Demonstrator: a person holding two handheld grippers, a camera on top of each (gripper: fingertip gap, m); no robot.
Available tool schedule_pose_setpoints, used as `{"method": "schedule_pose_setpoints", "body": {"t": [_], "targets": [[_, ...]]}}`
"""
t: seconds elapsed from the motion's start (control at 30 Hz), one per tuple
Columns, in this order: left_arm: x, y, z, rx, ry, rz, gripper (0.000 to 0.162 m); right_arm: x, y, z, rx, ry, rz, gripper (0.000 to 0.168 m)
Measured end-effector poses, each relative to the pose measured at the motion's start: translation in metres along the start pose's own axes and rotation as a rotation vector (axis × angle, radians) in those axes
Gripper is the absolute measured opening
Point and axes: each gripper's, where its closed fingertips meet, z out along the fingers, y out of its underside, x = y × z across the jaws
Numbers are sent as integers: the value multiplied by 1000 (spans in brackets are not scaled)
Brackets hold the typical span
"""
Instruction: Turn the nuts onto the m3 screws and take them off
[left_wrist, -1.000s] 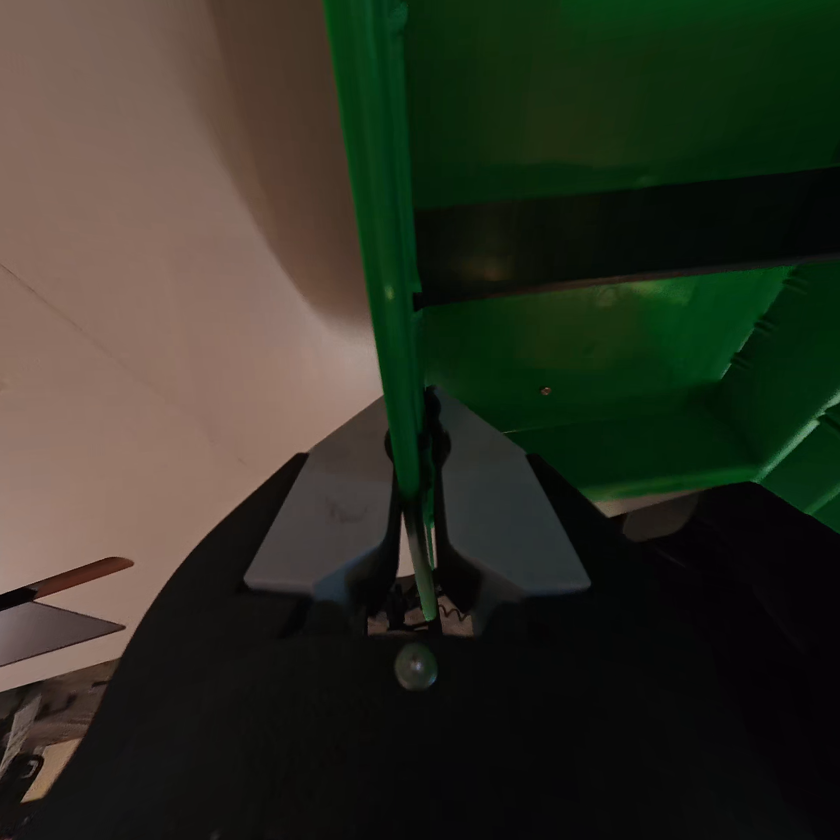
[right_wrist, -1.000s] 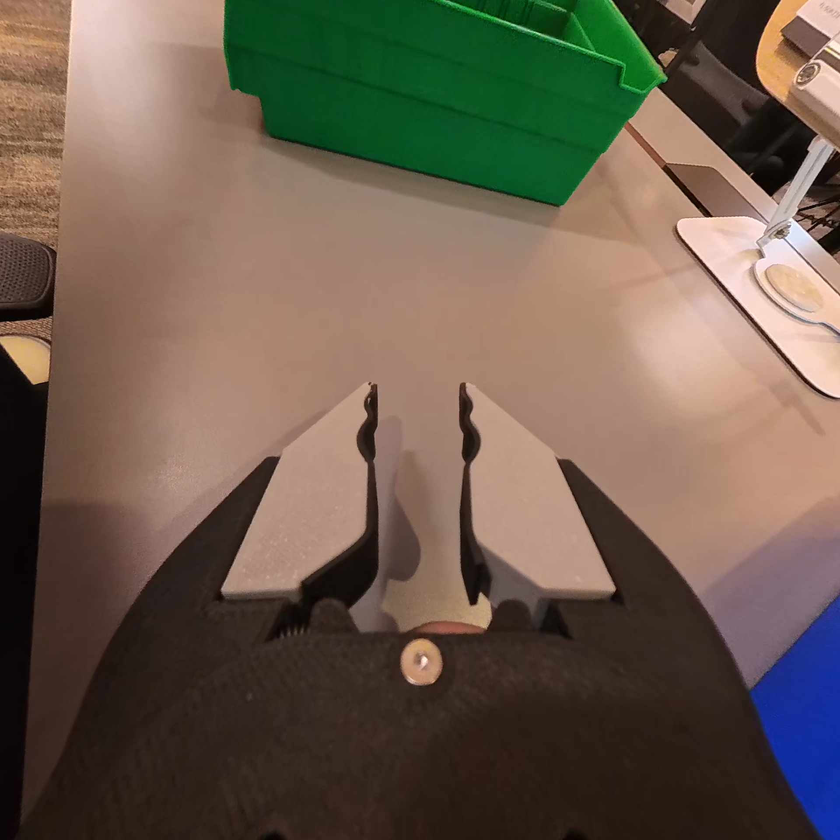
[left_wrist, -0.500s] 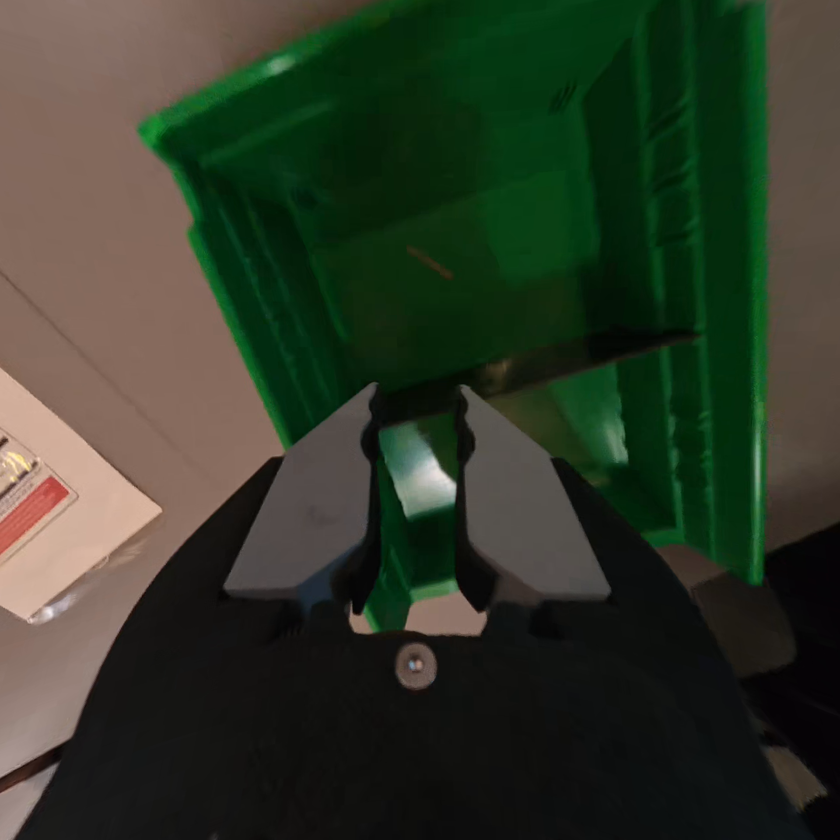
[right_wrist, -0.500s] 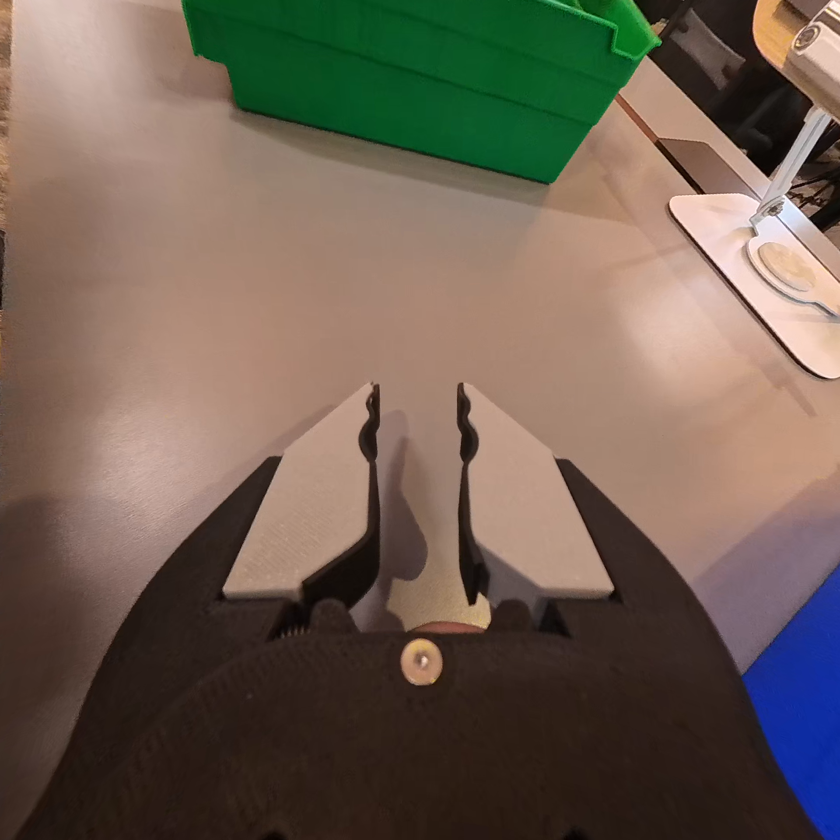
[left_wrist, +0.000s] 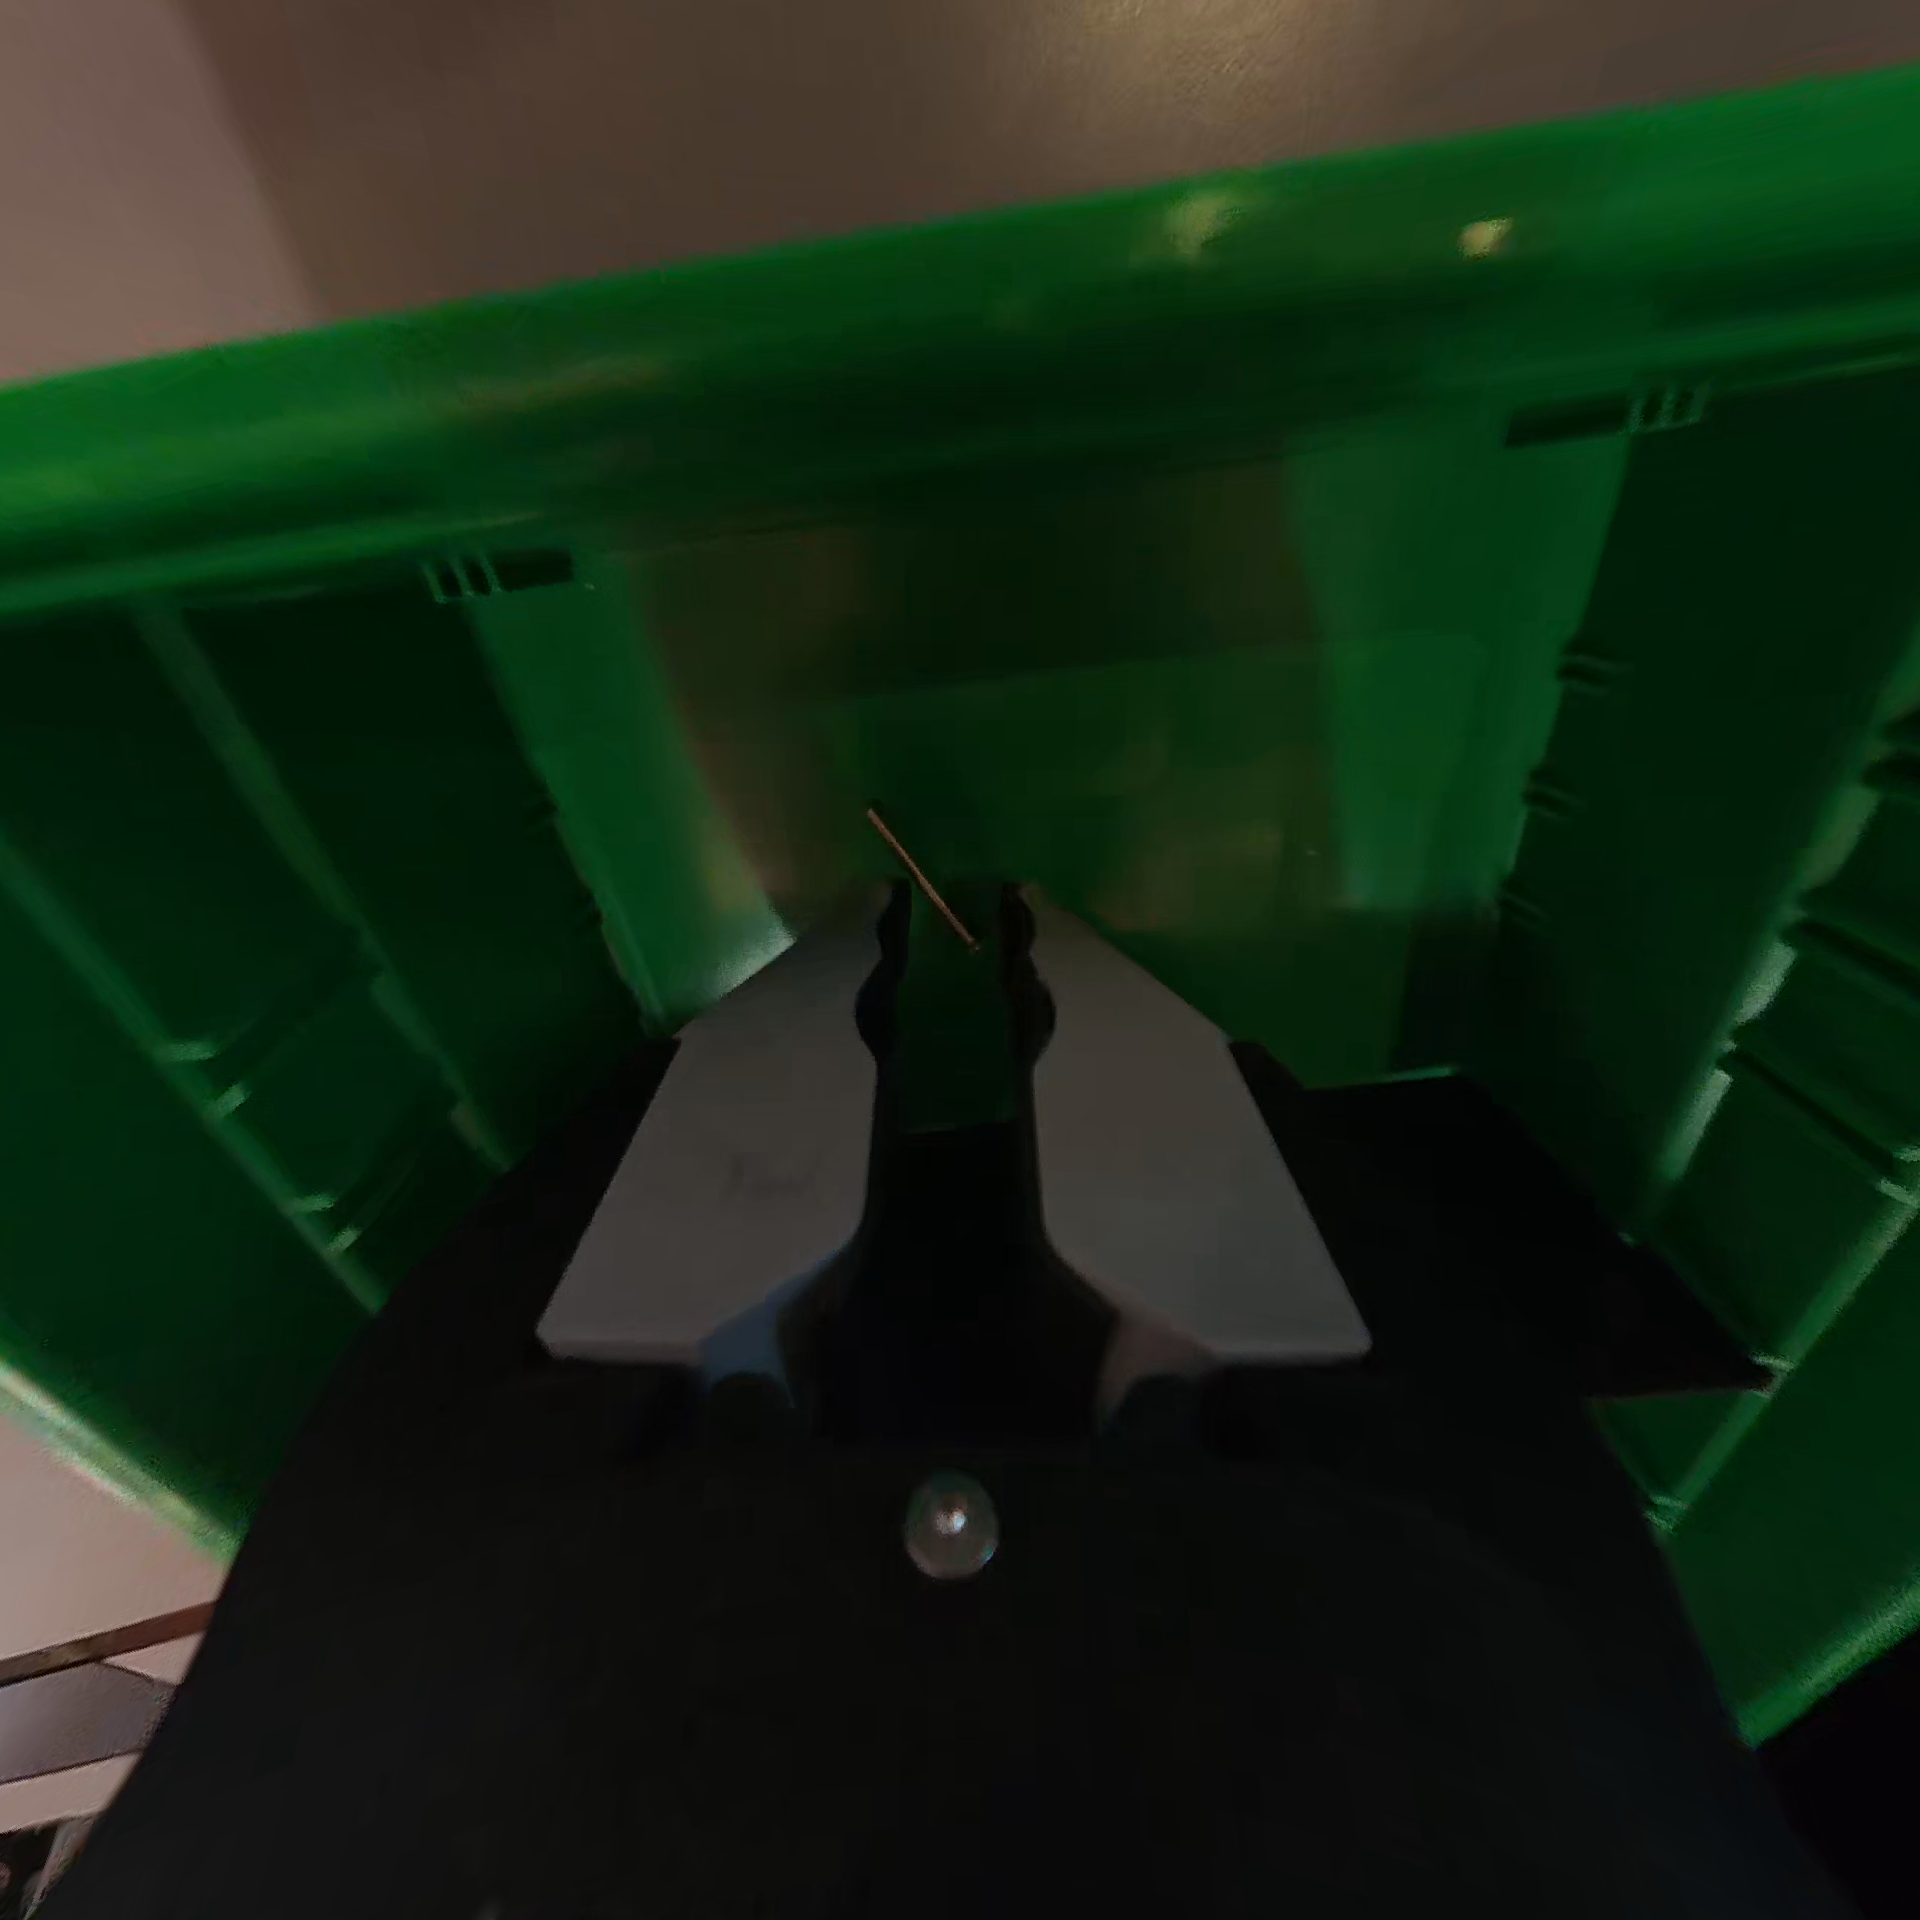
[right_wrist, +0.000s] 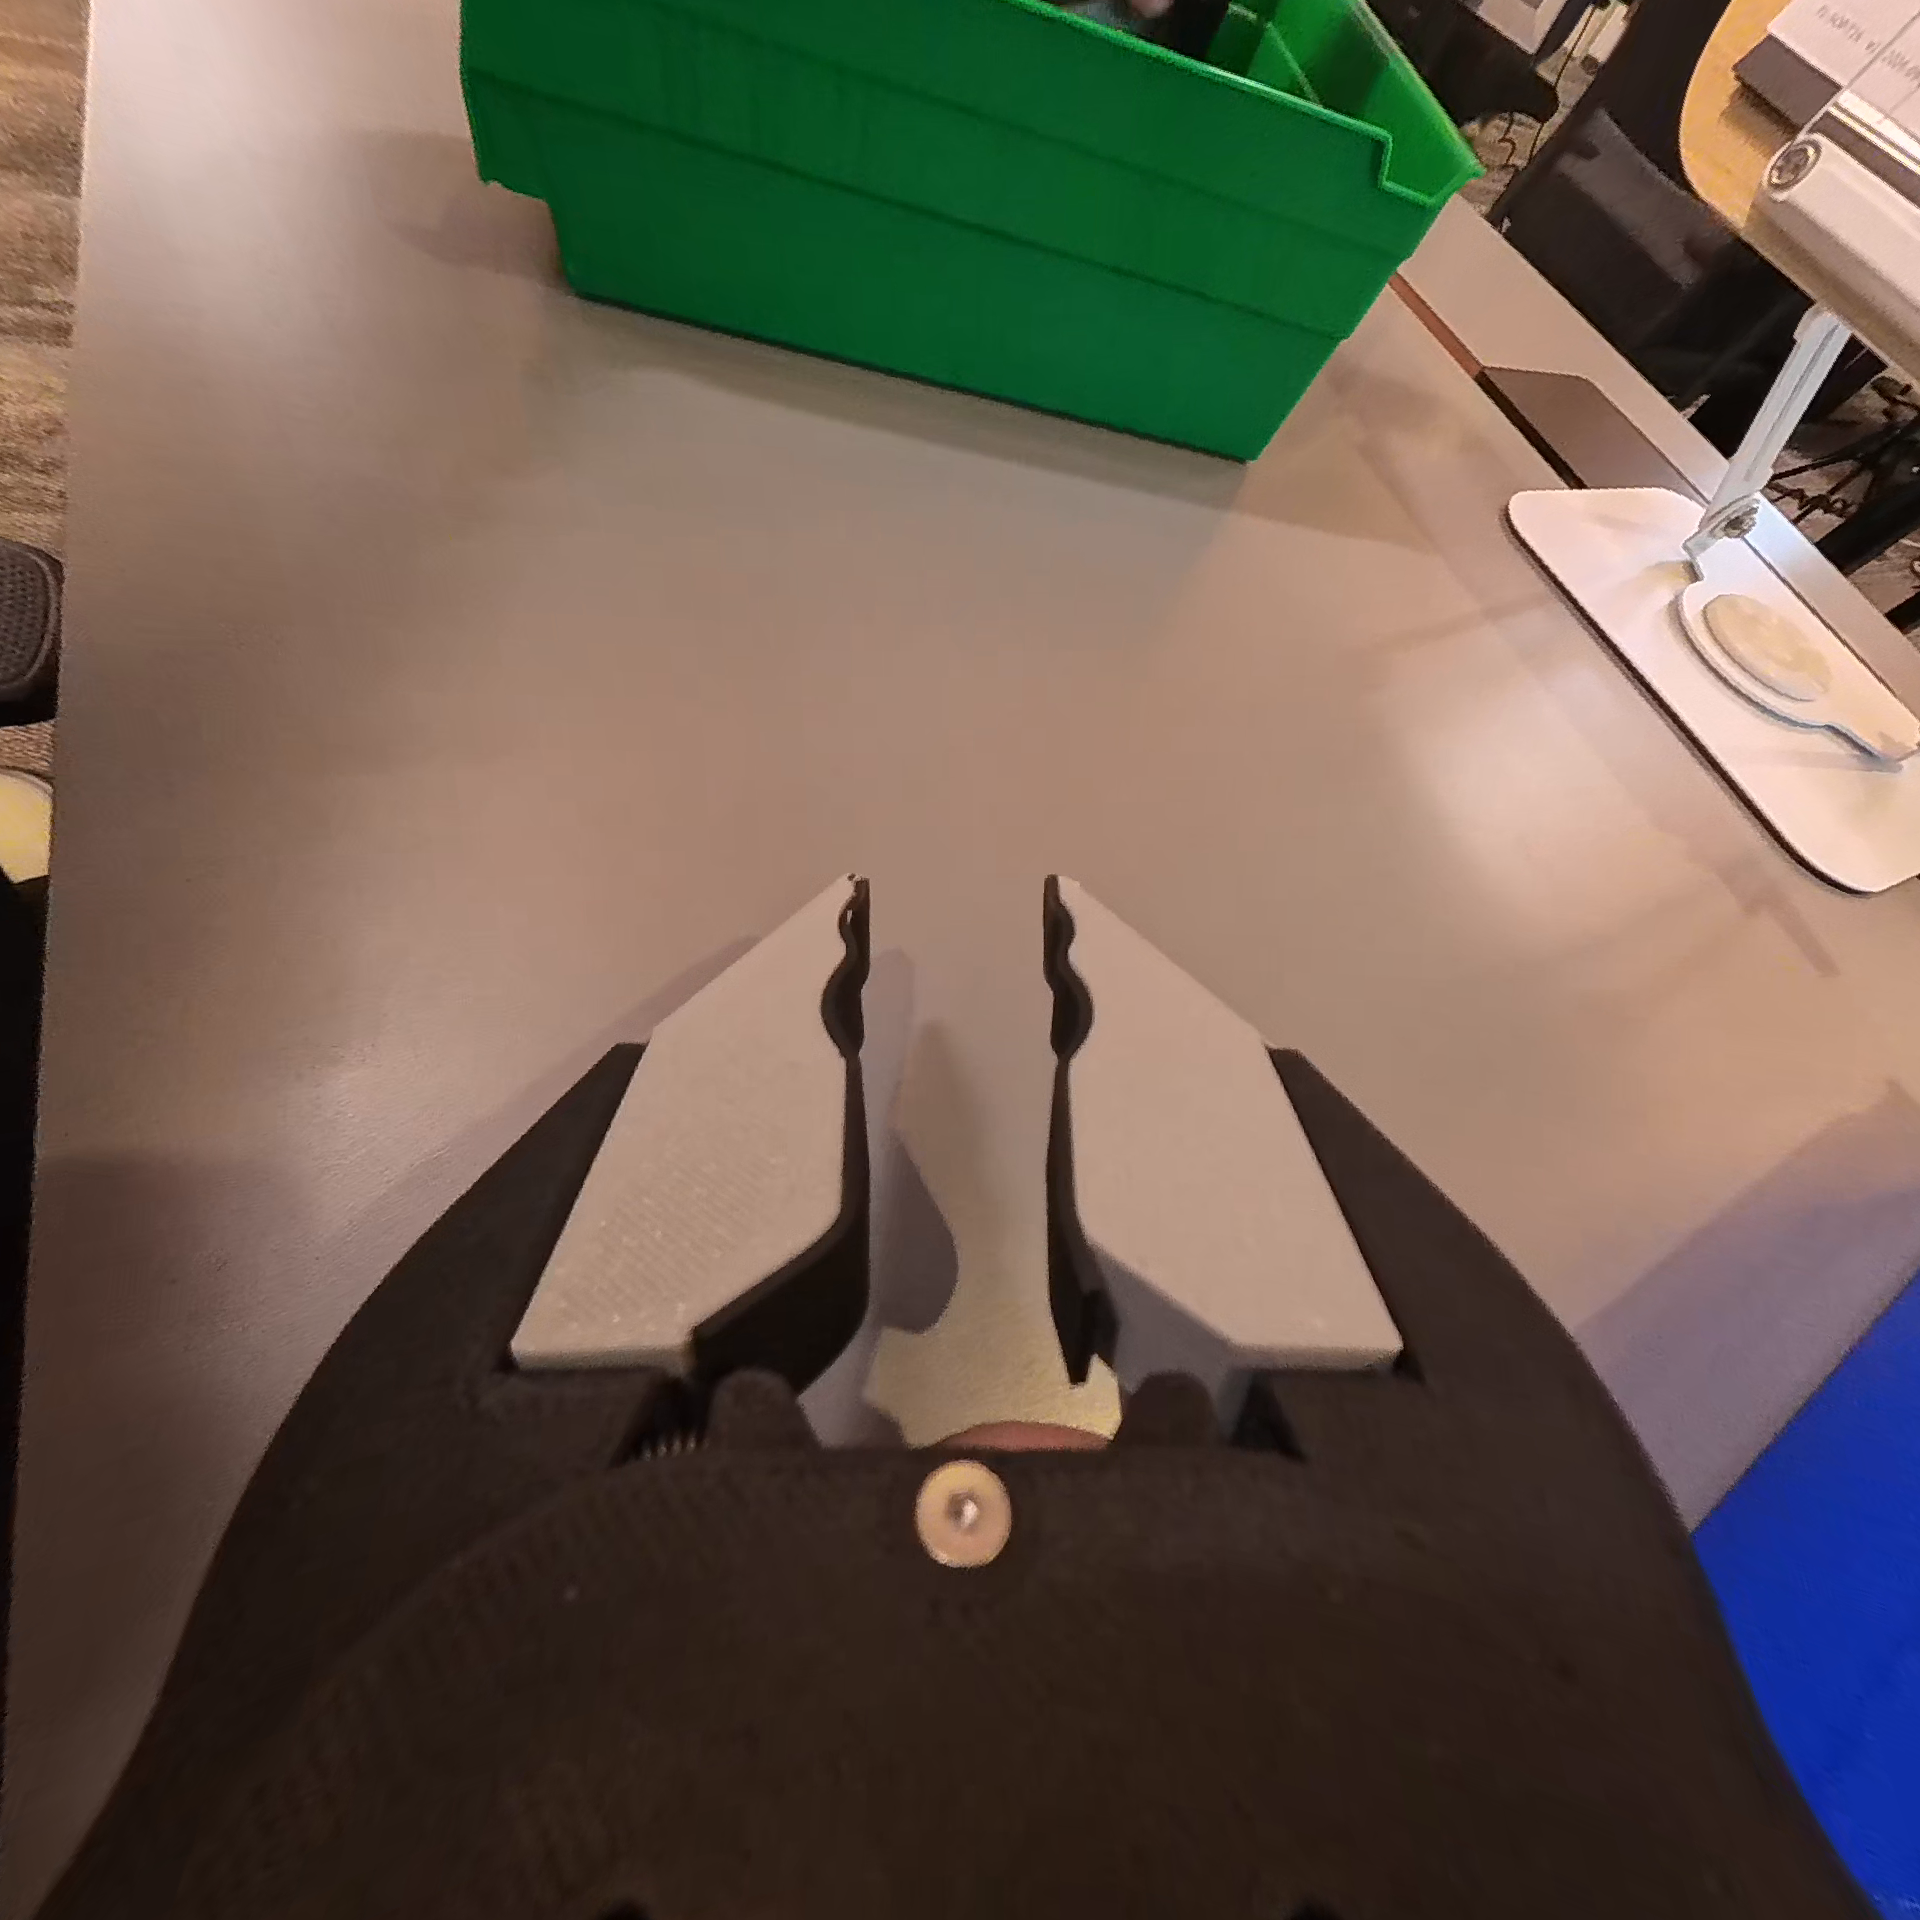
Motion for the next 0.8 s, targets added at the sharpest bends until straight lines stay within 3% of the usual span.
{"method": "schedule_pose_setpoints", "body": {"t": [0.13, 0.5, 0.63, 0.8], "targets": [[-6, 1, 4, 4, -17, -6, 6, -2, -2, 0, 6, -8, -2, 30], [-6, 0, 3, 89, -100, 95, 1, 2, 4, 3, -18, 16, -13, 30], [-1, -7, -16, 222, -96, 90, 1, 6, 9, 5, -37, 34, -4, 27], [12, -20, -76, 538, -51, 67, 1, 14, 9, 4, -31, 63, 7, 26]]}}
